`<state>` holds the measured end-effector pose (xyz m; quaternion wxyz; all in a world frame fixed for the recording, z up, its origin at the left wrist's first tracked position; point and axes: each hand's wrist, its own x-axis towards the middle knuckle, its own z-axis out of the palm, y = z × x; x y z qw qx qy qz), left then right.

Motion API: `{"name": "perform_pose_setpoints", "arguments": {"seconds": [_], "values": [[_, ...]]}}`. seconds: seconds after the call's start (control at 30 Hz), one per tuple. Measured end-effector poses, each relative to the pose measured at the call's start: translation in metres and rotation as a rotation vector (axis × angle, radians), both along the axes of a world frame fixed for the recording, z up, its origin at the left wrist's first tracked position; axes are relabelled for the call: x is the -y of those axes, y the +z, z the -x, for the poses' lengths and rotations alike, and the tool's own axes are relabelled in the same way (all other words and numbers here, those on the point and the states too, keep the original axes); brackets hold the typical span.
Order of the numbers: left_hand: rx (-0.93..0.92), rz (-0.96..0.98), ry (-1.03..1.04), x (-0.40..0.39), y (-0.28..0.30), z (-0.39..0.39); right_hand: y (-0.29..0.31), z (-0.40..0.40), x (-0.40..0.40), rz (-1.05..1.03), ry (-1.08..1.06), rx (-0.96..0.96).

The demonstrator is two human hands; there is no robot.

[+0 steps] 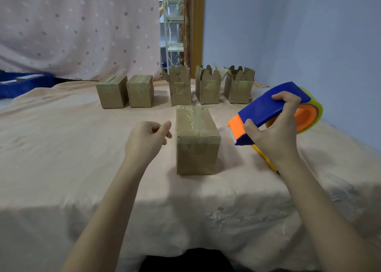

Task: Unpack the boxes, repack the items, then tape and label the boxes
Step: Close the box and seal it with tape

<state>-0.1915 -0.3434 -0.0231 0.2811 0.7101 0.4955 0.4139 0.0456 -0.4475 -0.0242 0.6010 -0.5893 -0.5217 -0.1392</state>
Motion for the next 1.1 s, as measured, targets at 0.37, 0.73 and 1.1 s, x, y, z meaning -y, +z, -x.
{"name": "perform_pose_setpoints", "arguments": {"seconds": [0.37,0.73,1.1], "values": [[-0.017,0.002,0.007,-0.001,0.001,-0.001,0.002,0.002,-0.001,0.050,-0.024,0.000],[-0.040,-0.009,0.012,-0.004,-0.005,-0.001,0.001,0.002,-0.004,0.095,-0.023,-0.007],[0.080,0.068,-0.004,-0.003,-0.029,-0.003,-0.001,0.005,-0.007,0.162,-0.002,-0.054]]}}
